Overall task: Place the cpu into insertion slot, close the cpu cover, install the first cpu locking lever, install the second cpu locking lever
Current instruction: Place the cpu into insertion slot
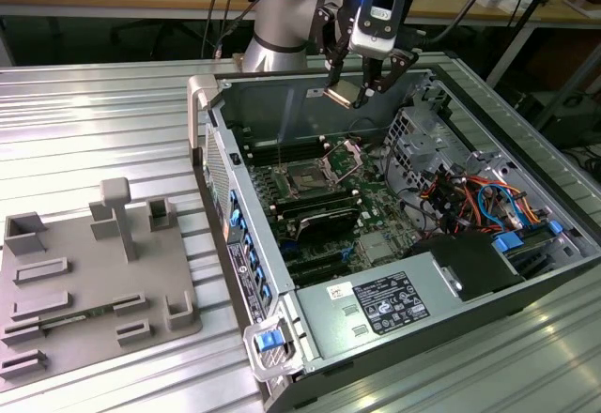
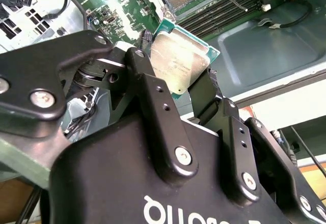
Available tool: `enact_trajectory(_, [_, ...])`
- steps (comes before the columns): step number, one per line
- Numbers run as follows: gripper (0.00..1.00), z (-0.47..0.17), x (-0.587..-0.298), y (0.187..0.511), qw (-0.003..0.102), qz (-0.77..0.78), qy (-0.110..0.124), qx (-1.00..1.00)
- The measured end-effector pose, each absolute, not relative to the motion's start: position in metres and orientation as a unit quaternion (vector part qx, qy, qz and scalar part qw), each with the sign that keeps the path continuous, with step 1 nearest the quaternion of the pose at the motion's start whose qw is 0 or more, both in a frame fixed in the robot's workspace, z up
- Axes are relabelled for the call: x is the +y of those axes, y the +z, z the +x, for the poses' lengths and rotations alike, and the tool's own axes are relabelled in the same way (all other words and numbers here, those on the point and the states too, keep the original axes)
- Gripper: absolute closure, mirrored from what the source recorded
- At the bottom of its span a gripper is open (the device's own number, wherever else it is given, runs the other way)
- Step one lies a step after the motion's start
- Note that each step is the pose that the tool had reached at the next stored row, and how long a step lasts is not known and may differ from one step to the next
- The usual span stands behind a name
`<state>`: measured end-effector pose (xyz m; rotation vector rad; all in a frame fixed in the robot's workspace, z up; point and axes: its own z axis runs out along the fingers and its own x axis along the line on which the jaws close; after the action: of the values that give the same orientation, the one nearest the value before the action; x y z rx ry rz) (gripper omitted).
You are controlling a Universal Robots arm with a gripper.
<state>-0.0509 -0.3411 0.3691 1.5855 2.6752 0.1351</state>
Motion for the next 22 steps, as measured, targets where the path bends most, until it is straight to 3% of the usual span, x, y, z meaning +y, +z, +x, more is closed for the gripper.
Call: enact_trajectory(22, [0.45, -0.0510, -0.3410, 0.3690, 0.018, 0.583, 0.042, 0.811])
